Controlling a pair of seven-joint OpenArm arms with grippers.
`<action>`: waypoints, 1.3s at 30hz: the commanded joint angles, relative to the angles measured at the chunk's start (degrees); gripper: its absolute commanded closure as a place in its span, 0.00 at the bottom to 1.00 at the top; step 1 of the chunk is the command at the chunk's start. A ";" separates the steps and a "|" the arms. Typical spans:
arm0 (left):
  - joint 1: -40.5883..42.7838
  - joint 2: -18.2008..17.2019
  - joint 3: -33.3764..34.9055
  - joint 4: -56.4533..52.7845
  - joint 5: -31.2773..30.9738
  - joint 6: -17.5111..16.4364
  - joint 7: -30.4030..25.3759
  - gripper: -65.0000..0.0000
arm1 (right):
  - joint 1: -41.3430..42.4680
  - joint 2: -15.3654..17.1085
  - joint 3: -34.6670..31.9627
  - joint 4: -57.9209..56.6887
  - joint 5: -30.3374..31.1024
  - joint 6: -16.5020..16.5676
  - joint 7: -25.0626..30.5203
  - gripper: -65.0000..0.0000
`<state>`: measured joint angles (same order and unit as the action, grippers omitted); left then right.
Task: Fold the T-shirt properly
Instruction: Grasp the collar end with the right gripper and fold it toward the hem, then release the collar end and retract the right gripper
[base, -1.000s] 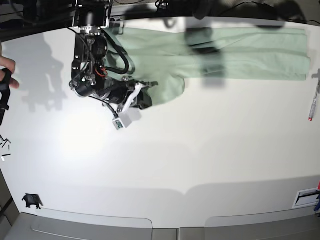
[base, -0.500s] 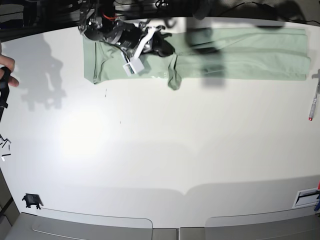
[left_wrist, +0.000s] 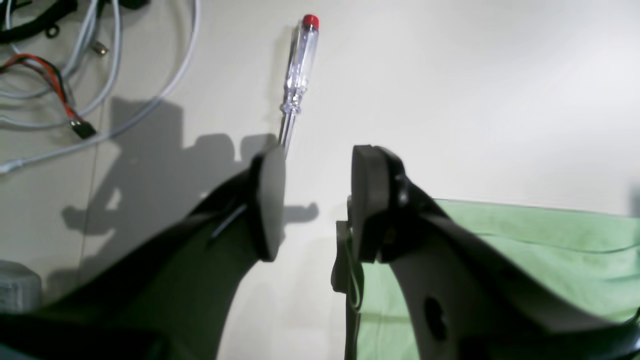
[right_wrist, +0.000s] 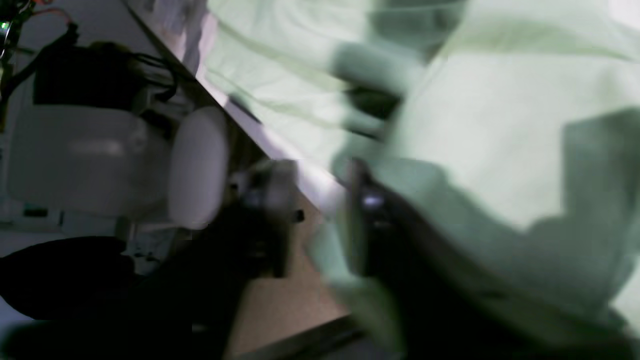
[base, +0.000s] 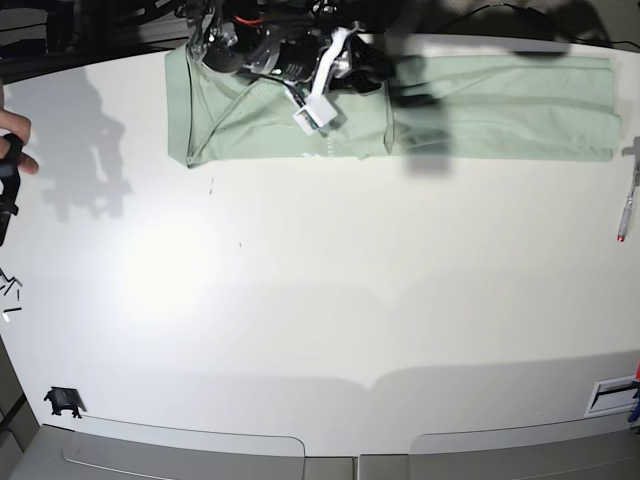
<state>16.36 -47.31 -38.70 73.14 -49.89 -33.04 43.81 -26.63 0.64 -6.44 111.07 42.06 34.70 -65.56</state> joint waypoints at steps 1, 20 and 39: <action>-0.31 -1.77 -0.70 0.81 -0.96 0.00 -1.01 0.68 | 0.22 -0.15 -0.07 1.09 1.44 0.31 1.27 0.63; 6.69 6.19 -0.72 0.81 -1.03 0.00 -1.14 0.68 | 2.05 0.02 31.15 8.57 -8.17 -0.46 6.16 0.63; 8.76 16.13 -0.70 0.59 -1.84 -0.04 -0.59 0.45 | 2.36 5.99 47.67 8.55 -2.60 -1.33 7.72 0.63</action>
<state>24.75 -30.33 -39.11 73.14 -51.86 -33.04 42.39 -24.56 6.17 40.99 118.39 38.02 33.17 -59.37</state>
